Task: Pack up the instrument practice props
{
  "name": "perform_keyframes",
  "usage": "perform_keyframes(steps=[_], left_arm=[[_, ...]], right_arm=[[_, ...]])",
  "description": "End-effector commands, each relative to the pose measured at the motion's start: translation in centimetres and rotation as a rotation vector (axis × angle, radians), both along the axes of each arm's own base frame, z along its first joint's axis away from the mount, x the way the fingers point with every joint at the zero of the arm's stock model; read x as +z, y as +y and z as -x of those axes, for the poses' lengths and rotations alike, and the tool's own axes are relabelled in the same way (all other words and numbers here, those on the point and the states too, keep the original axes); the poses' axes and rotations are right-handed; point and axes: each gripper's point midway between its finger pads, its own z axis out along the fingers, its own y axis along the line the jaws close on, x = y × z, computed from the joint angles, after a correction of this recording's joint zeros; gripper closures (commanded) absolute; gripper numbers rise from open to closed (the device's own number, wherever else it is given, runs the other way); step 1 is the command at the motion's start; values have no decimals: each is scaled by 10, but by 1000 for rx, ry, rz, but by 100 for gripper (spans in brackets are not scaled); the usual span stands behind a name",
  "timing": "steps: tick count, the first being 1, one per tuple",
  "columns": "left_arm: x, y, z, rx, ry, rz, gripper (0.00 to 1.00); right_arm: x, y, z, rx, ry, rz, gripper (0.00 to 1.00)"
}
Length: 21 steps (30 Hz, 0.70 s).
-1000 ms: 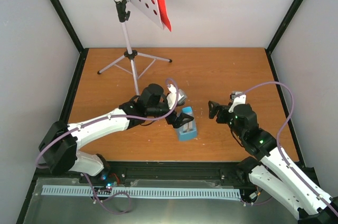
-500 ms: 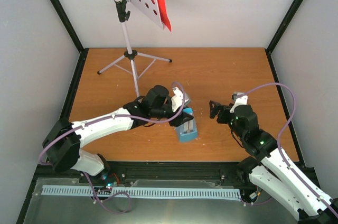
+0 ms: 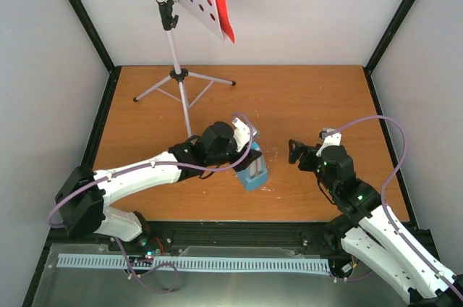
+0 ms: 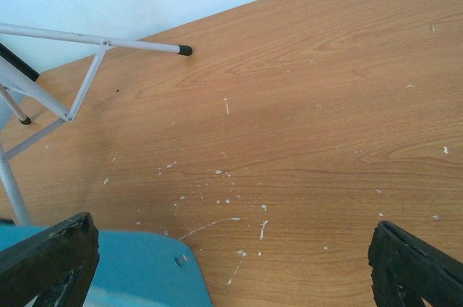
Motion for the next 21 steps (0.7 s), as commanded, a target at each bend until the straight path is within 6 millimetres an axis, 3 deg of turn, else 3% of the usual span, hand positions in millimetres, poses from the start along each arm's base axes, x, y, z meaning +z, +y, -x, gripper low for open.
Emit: perform_keyframes(steps=[1, 5, 8, 10, 21], left_arm=[[-11, 51, -34, 401, 53, -90, 53], [-19, 48, -33, 470, 172, -48, 45], [-23, 42, -28, 459, 230, -13, 20], [-19, 39, -22, 432, 245, 13, 12], [-14, 15, 33, 181, 464, 177, 5]], right_arm=[[-8, -8, 1, -38, 17, -2, 0], [-17, -6, 1, -44, 48, -16, 0], [-20, -3, 1, -34, 62, -25, 0], [-22, -2, 1, -28, 69, -28, 0], [-31, -4, 3, -47, 90, -39, 0]])
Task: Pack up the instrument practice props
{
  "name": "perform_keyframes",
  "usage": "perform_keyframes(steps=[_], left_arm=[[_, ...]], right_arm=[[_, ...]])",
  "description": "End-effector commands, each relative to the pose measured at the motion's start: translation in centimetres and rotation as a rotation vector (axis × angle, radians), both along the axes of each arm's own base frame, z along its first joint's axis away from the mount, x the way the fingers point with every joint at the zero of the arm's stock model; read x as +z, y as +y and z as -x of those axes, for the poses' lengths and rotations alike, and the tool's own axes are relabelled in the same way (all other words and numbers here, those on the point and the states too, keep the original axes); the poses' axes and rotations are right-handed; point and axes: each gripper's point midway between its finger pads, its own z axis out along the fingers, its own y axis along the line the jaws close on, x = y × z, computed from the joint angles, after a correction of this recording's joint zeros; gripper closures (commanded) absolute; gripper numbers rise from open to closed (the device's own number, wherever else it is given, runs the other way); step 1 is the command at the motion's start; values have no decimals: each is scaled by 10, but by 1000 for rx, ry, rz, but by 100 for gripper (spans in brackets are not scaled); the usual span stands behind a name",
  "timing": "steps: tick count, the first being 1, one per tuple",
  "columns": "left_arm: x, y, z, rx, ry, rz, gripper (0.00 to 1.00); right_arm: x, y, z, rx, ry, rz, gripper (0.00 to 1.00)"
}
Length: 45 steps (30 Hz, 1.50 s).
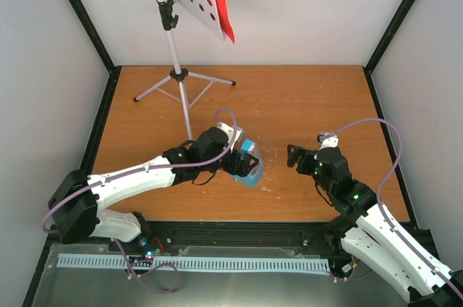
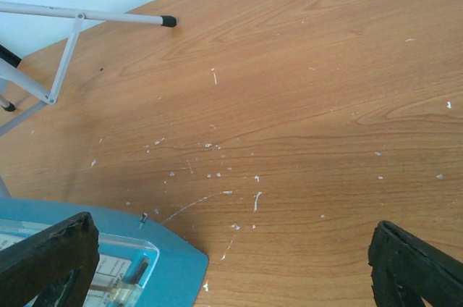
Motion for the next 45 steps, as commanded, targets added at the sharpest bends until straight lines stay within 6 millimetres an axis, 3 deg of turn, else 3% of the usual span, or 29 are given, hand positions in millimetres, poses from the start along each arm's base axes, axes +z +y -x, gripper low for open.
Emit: perform_keyframes(steps=[1, 7, 9, 12, 15, 17, 26, 33, 39, 45], left_arm=[[14, -20, 31, -119, 119, 176, 5], [29, -36, 56, -308, 110, 298, 5], [32, -27, 45, -244, 41, 256, 4], [56, -1, 30, -148, -127, 235, 0], [79, 11, 29, -205, -246, 296, 1], [82, 13, 27, -284, -267, 327, 1], [99, -32, 19, -580, -412, 318, 1], [76, -56, 21, -735, -312, 314, 1], [37, -44, 43, -779, -164, 288, 1], [13, -30, 48, -720, -150, 260, 0]], right_arm=[[-3, -4, -1, -32, 7, -17, 0], [1, -11, -1, -54, -6, 11, 0], [4, -13, 0, -58, -14, 16, 0], [9, -15, 2, -58, -31, 21, 0], [13, -17, 4, -55, -53, 18, 0], [13, -16, 5, -47, -69, 6, 0], [14, -1, 6, 21, -94, -57, 0], [12, 5, 5, 54, -82, -50, 0], [6, 9, 3, 67, -68, -46, 0], [2, 17, -1, 92, -57, -55, 0]])
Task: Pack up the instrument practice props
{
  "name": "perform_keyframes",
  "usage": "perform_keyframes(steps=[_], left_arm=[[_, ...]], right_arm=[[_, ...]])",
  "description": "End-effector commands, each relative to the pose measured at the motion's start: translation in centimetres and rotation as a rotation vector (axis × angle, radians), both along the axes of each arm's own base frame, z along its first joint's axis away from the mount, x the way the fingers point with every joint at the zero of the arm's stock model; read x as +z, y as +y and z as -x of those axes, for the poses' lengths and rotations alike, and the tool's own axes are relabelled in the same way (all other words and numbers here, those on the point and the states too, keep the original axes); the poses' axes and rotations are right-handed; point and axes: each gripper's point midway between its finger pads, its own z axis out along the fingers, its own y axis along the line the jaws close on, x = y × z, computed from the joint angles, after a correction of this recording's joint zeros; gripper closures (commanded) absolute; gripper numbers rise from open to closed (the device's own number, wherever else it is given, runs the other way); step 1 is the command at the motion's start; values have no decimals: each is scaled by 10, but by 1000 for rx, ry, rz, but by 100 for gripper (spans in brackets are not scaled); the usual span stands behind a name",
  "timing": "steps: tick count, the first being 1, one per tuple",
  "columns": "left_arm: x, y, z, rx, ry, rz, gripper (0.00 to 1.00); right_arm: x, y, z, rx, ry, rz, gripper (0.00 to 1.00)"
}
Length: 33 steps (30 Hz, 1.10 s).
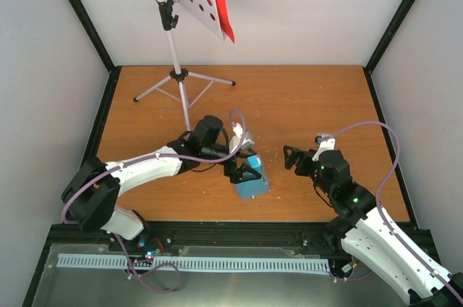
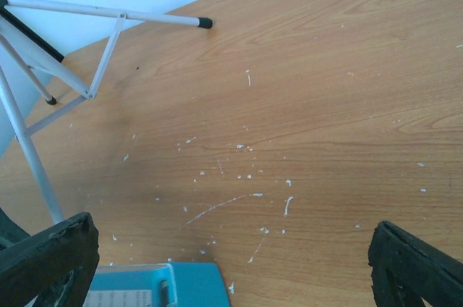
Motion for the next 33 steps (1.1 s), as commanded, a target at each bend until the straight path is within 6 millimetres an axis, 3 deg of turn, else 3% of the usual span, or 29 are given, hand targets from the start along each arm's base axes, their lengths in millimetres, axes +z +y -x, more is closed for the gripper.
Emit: perform_keyframes(steps=[1, 9, 15, 20, 33], left_arm=[[-14, 10, 11, 1, 14, -10, 0], [-40, 19, -4, 194, -5, -56, 1], [-31, 18, -4, 363, -25, -45, 0], [-30, 30, -4, 488, -9, -26, 0], [-52, 16, 2, 532, -53, -158, 0]], right_arm=[[-2, 6, -4, 22, -5, -12, 0], [-4, 5, -4, 18, -1, -10, 0], [-6, 3, -4, 9, 2, 1, 0], [-10, 2, -4, 2, 11, 2, 0], [-19, -8, -2, -51, 49, 22, 0]])
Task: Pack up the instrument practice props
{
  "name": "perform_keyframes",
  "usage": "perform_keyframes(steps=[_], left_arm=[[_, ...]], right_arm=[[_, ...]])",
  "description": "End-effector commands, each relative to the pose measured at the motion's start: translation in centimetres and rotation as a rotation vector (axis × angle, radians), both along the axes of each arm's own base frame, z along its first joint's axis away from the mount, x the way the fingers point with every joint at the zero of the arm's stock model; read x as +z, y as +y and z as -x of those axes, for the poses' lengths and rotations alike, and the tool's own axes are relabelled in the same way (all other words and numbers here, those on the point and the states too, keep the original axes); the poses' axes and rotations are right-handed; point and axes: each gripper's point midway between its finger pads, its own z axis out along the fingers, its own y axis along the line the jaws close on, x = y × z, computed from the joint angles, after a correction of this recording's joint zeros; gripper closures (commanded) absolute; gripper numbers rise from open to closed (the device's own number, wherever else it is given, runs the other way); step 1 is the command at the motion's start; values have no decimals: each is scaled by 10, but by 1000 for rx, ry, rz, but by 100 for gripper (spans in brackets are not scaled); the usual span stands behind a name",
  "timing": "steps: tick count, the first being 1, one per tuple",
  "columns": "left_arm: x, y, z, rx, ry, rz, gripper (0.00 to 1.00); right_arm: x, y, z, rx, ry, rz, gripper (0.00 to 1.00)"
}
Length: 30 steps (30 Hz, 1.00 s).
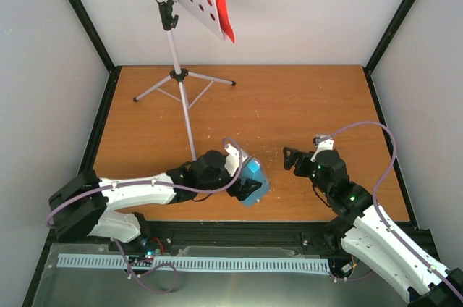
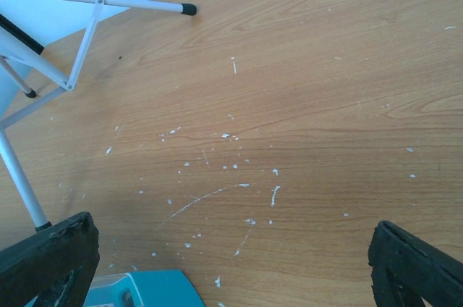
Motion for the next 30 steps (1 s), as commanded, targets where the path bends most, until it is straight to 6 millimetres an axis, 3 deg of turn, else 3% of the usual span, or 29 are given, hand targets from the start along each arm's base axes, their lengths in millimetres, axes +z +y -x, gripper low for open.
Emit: perform_keyframes(steps=[1, 9, 13, 18, 21, 25, 30], left_arm=[[2, -4, -11, 88, -34, -44, 0], [-2, -7, -13, 127, -71, -83, 3], [-1, -14, -11, 109, -55, -58, 15], [5, -8, -11, 140, -43, -30, 28], [13, -2, -11, 134, -34, 15, 33], [21, 11, -15, 65, 27, 98, 36], [21, 23, -22, -34, 31, 108, 38]], right_arm=[[-4, -10, 0, -48, 15, 7, 0], [-7, -14, 0, -74, 21, 8, 0], [-9, -14, 0, -78, 29, 11, 0], [-5, -11, 1, -43, 9, 27, 0], [2, 5, 3, 71, -50, 30, 0], [7, 42, 18, 325, -133, 5, 0], [-13, 76, 41, 589, -99, -5, 0]])
